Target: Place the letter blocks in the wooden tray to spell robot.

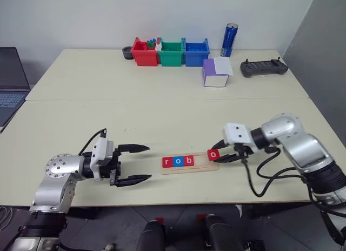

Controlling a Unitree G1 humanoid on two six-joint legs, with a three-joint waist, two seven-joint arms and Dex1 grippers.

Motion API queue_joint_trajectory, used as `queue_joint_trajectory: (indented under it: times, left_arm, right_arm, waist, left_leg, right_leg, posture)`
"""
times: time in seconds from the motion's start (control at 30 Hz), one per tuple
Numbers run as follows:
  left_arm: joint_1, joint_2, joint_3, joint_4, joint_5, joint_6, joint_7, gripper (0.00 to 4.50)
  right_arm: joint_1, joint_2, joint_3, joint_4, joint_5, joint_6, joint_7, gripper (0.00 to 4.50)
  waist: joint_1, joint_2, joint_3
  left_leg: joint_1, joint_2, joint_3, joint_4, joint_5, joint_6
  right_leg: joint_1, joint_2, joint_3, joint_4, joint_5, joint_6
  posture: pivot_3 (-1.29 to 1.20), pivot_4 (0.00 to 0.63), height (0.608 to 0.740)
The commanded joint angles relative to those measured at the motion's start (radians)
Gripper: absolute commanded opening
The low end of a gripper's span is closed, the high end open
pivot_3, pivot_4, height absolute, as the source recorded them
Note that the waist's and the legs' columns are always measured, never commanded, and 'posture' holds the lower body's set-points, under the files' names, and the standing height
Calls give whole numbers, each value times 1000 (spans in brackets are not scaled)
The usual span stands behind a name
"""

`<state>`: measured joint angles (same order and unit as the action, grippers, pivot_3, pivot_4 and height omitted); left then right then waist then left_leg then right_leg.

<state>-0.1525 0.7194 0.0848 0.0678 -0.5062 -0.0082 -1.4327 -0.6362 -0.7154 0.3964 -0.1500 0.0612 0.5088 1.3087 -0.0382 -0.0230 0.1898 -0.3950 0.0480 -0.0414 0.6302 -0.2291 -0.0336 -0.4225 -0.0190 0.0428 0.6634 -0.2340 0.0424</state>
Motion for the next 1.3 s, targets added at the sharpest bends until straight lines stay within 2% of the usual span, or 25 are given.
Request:
queue_joint_trajectory:
  times: [0.03,0.2,0.53,0.93,1.3]
  left_arm:
    - [-4,-4,7,-17,-5,-10,1,4500]
    - [-10,-13,-3,-18,-1,-9,3,4500]
    - [-3,-14,2,-9,3,-20,-2,4500]
    - [7,-11,-1,-34,0,-6,13,4500]
    - [3,-7,2,-54,-4,14,29,4500]
  right_arm:
    - [-26,21,16,-63,-14,76,-45,1430]
    - [-52,62,62,-71,-21,138,-73,1430]
    - [-78,73,154,-19,-80,149,-91,1430]
    - [-151,122,180,103,-118,90,-77,1430]
    - [-148,122,169,83,-98,97,-23,1430]
  waist:
    - [3,0,0]
    - [3,0,0]
    - [4,0,0]
    - [4,0,0]
    - [3,0,0]
  left_leg:
    - [0,0,0,0,0,0]
    - [0,0,0,0,0,0]
    - [0,0,0,0,0,0]
    - [-1,0,-1,0,0,0]
    - [-1,0,-1,0,0,0]
  right_leg:
    - [0,0,0,0,0,0]
    - [0,0,0,0,0,0]
    - [0,0,0,0,0,0]
    - [-1,0,-1,0,0,0]
    - [-1,0,-1,0,0,0]
  posture:
    - [0,150,740]
    - [0,150,740]
    - [0,150,740]
    - [0,150,740]
    - [0,150,740]
